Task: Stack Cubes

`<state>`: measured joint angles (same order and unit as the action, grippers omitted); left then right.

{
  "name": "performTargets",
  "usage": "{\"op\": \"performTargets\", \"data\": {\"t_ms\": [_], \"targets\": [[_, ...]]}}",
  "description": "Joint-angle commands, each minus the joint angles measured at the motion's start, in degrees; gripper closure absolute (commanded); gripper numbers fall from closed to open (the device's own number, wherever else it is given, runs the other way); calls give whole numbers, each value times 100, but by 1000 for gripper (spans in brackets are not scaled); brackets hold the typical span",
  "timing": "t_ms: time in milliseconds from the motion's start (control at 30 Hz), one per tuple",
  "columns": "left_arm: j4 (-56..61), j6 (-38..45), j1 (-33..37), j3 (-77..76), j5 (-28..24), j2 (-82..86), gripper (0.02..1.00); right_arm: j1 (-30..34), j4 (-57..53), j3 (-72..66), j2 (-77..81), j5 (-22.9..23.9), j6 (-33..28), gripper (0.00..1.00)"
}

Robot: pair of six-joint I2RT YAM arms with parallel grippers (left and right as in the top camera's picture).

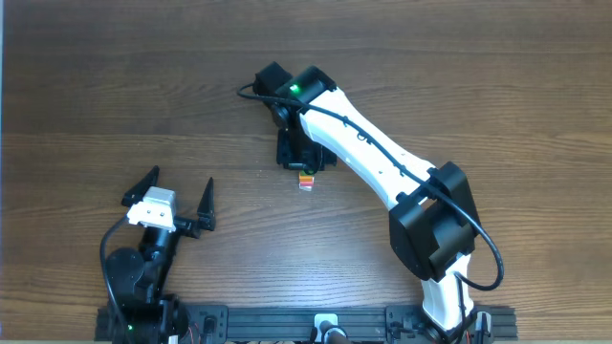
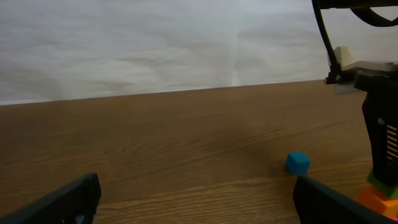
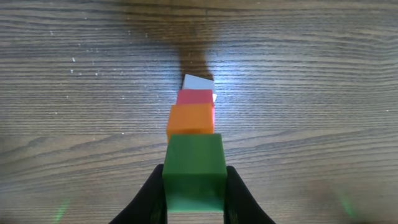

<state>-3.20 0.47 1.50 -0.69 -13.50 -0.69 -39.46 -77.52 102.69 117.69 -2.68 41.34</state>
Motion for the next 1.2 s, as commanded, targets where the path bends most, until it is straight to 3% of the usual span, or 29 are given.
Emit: {"op": "performTargets", "data": {"t_ms": [33,1067,1200], "targets": [[7,81,-28,37,4,31,20,-39,46,-127,-210,-31,-31,989],[7,81,-28,37,4,31,20,-87,258,-345,-208,-37,-50,996],[7,81,-28,37,4,31,20,-87,260,-345,-208,-52,-50,950]]}}
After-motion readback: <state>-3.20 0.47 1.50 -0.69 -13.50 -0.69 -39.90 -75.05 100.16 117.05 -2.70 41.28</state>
